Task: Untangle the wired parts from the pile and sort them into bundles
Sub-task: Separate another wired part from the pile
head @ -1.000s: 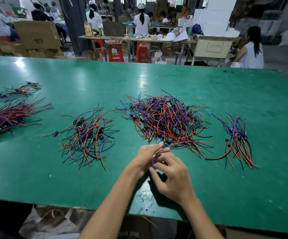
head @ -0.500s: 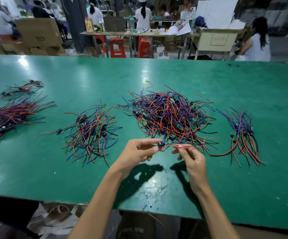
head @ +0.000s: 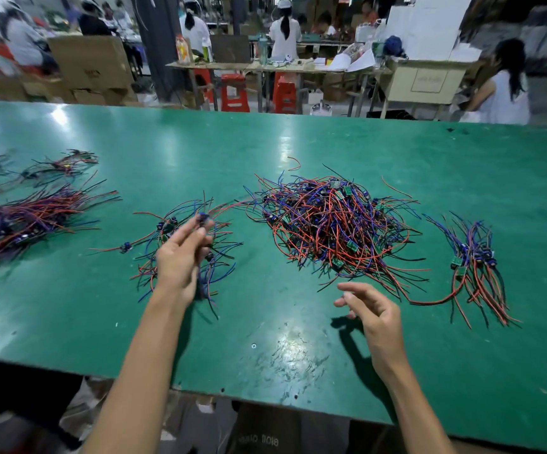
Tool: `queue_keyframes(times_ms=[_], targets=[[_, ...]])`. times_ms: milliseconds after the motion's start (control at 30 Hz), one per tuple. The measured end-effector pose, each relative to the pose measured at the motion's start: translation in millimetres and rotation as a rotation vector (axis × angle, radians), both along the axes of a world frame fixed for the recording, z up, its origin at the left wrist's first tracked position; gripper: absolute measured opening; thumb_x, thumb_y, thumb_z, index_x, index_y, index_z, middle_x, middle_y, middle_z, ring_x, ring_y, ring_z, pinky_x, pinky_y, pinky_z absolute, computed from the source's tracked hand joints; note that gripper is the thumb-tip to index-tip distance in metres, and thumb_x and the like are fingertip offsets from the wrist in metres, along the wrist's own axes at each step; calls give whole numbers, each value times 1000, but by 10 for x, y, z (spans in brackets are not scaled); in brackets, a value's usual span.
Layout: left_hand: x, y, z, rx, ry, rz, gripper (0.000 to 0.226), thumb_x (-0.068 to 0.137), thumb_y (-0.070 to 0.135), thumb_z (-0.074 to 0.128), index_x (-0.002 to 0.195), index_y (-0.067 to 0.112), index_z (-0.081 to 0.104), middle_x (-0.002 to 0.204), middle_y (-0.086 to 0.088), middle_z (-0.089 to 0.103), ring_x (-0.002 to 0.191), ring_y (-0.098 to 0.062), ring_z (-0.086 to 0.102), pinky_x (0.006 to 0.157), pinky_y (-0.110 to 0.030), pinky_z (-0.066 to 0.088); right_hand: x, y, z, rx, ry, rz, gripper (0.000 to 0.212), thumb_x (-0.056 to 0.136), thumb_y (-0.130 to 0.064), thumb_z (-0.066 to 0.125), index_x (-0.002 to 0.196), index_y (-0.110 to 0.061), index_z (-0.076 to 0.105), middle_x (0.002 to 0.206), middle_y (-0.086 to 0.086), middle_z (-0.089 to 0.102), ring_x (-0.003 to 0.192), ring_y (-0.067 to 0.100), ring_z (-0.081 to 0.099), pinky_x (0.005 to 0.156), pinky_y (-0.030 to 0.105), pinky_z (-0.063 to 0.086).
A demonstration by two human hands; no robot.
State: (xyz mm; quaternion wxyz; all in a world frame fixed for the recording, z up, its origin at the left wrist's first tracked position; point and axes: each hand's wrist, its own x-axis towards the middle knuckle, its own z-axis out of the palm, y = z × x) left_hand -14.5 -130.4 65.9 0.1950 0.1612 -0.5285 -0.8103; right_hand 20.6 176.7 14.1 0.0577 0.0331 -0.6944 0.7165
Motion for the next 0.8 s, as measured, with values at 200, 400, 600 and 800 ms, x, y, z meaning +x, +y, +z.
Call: queue_keyframes(times_ms=[200,400,600,800], targets=[[-131,-154,-226,-780,-486,55,48,84,9,76,130,7,62,125,-15,58,117,-26,55,103,-32,42,4,-18,-9,115,-12,25,17,94,-5,66,93,-18,78,79,6,75,79,23,72,63,22,52],[-721,363,3,-1316,-194,42,42,89,2,59,130,9,64,135,-19,49,131,-35,39,111,-32,27,-43,-30,-58,168,7,8,22,93,-6,68,87,-24,79,74,4,75,72,14,73,63,14,50],[-1297,574,-32,-1702,-351,-464,46,92,-1,54,137,8,48,144,-14,51,133,-32,45,108,-42,37,-112,-24,-73,188,7,-11,31,92,-3,67,86,-31,78,70,5,74,67,13,71,63,15,49],[-1336,575,-142,-1650,-284,-358,20,94,7,63,113,8,61,119,-15,54,110,-35,56,95,-43,45,-101,-27,-46,166,12,-22,24,91,0,67,84,-21,79,63,6,70,58,7,66,56,13,46]])
